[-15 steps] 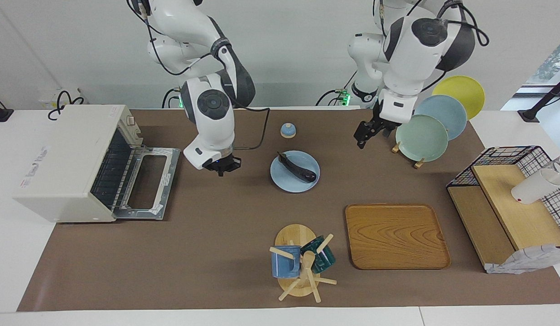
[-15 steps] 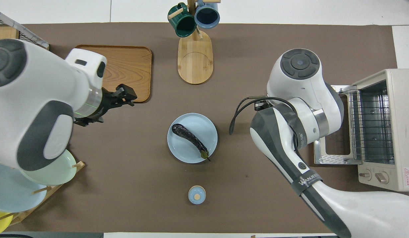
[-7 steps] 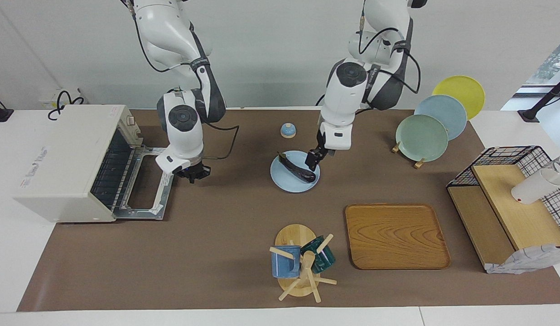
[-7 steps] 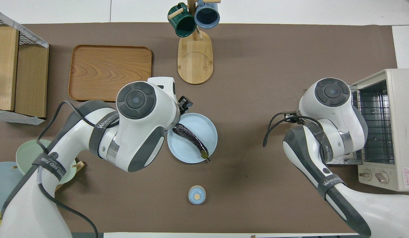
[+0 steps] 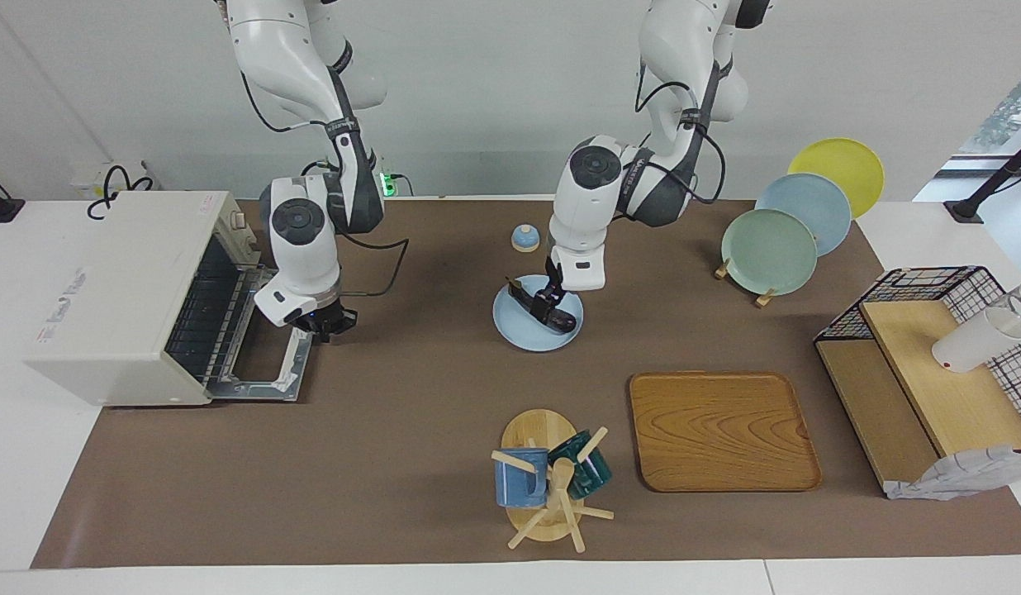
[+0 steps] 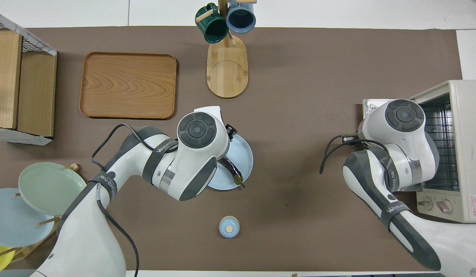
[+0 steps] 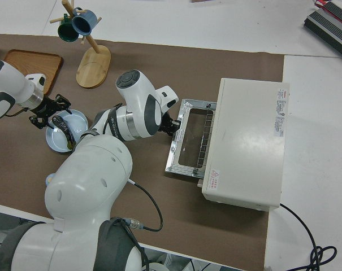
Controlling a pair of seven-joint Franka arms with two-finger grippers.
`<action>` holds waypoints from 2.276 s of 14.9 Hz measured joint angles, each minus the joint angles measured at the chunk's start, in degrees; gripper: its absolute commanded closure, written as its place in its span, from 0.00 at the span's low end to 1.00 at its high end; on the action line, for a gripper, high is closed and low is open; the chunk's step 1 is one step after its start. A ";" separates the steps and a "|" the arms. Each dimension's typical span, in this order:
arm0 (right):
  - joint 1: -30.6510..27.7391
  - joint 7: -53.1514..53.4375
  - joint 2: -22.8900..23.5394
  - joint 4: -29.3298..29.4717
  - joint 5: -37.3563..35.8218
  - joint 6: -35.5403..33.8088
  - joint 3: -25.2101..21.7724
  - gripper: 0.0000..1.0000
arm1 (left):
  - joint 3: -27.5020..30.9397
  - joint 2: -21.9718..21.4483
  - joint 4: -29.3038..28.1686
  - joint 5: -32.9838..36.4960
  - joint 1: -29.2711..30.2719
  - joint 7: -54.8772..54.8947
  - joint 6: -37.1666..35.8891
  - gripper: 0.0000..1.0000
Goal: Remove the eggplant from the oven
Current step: 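Grasp the eggplant on the blue plate with the left gripper, then lift the eggplant and carry it to the wooden tray with the left gripper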
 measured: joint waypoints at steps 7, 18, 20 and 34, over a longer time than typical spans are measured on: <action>0.31 -0.55 0.01 -0.23 -8.09 -0.06 0.82 1.00 | 0.14 0.47 -2.01 0.01 -0.14 -0.09 1.40 0.82; -2.66 -12.91 -7.36 8.06 -6.91 -16.37 1.44 1.00 | 1.45 -2.29 5.47 6.32 5.73 13.01 -4.00 1.00; -4.73 -15.94 -9.19 8.58 -6.90 -17.45 1.41 1.00 | 1.61 -2.27 8.45 6.28 10.65 24.77 -5.65 1.00; -11.41 -25.16 -9.56 26.78 2.84 -35.13 1.49 1.00 | 1.71 17.18 31.63 1.02 29.03 63.51 -10.74 1.00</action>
